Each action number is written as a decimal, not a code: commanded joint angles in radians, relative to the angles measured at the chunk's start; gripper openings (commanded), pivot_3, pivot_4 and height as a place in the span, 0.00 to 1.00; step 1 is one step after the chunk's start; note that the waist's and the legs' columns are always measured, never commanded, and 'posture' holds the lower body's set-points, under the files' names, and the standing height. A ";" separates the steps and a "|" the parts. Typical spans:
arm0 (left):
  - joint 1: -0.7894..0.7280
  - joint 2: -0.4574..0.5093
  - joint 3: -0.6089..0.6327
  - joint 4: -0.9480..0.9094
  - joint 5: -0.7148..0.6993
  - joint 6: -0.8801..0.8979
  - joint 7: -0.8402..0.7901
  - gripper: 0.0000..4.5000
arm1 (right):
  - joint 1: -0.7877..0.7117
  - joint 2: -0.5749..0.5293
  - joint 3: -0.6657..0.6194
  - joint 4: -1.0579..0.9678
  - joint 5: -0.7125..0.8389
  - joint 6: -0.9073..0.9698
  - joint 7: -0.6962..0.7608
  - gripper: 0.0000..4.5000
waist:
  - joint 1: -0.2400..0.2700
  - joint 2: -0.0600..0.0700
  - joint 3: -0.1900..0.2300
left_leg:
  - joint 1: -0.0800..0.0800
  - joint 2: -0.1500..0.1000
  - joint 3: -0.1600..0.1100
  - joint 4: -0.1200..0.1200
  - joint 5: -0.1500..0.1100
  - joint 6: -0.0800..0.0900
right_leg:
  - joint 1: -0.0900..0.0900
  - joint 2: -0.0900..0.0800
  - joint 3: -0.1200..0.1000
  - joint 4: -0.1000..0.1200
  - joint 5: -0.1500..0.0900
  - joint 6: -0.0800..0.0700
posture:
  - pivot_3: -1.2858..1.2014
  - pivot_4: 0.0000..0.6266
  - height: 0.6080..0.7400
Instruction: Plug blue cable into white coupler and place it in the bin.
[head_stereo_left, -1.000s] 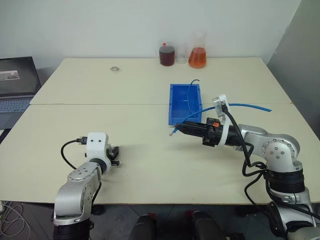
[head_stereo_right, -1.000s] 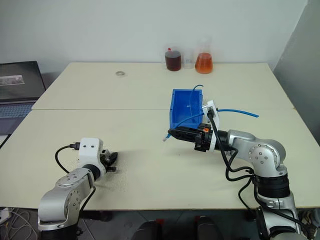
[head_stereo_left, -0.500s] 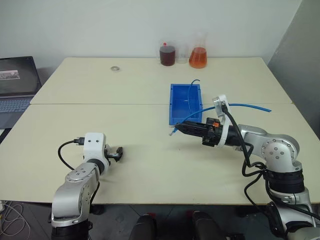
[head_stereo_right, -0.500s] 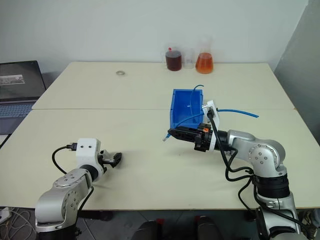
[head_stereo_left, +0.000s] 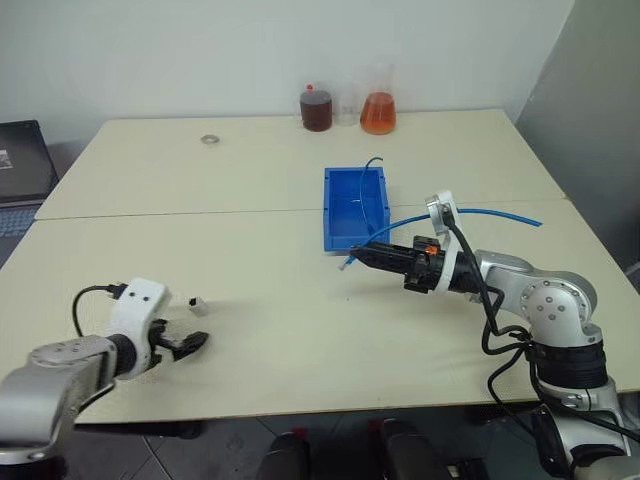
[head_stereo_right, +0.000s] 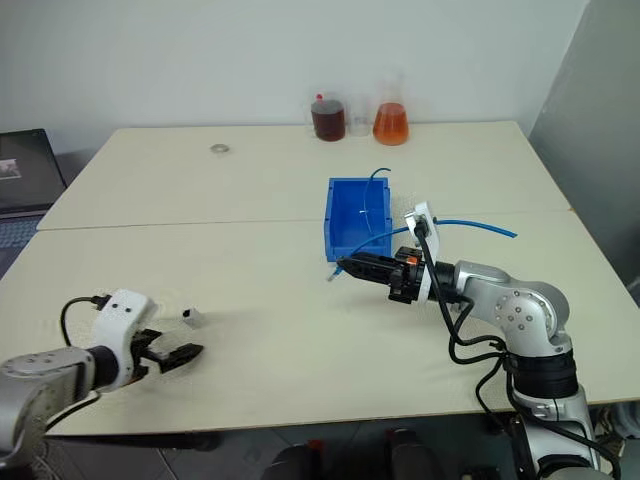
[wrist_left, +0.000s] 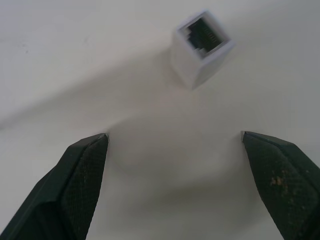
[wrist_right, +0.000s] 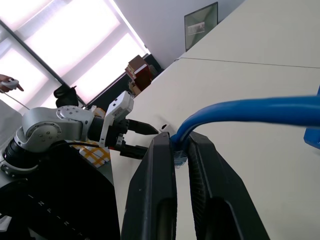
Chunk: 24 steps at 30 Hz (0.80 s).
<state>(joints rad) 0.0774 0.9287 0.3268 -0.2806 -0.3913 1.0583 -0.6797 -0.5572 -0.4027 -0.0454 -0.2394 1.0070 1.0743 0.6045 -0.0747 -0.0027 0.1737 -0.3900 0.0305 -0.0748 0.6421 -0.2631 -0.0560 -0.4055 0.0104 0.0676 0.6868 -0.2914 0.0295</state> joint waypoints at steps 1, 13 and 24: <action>-0.018 0.084 -0.067 0.142 0.010 -0.126 -0.158 0.99 | 0.000 0.010 -0.004 -0.026 0.001 -0.023 0.007 0.02 | -0.001 0.000 0.000 | 0.000 0.000 0.000 0.000 0.000 0.000 | 0.000 0.000 0.000 0.000 0.000 0.000 | 0.52 0.24 1.00; -0.277 0.137 -0.250 0.870 0.214 -1.080 -0.621 0.99 | -0.015 0.011 -0.007 -0.023 -0.007 -0.026 0.002 0.02 | 0.019 0.001 0.001 | -0.003 0.000 0.000 -0.001 0.000 0.000 | -0.002 -0.001 -0.002 -0.002 0.002 -0.005 | 0.52 0.24 1.00; -0.556 -0.002 -0.325 1.179 0.295 -1.336 -0.707 0.99 | -0.014 0.011 -0.007 -0.028 -0.005 -0.021 -0.004 0.02 | 0.040 0.001 0.001 | -0.006 -0.001 -0.001 0.002 0.000 0.000 | -0.002 -0.001 -0.003 -0.002 0.003 -0.004 | 0.52 0.24 1.00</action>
<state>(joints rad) -0.4803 0.9555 0.0329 0.8943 -0.1137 -0.2587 -1.3694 -0.5600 -0.3916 -0.0375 -0.2357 0.9949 1.0640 0.6022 -0.0348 -0.0013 0.1746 -0.3965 0.0295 -0.0762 0.6446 -0.2630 -0.0557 -0.4071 0.0096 0.0643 0.6845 -0.2881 0.0260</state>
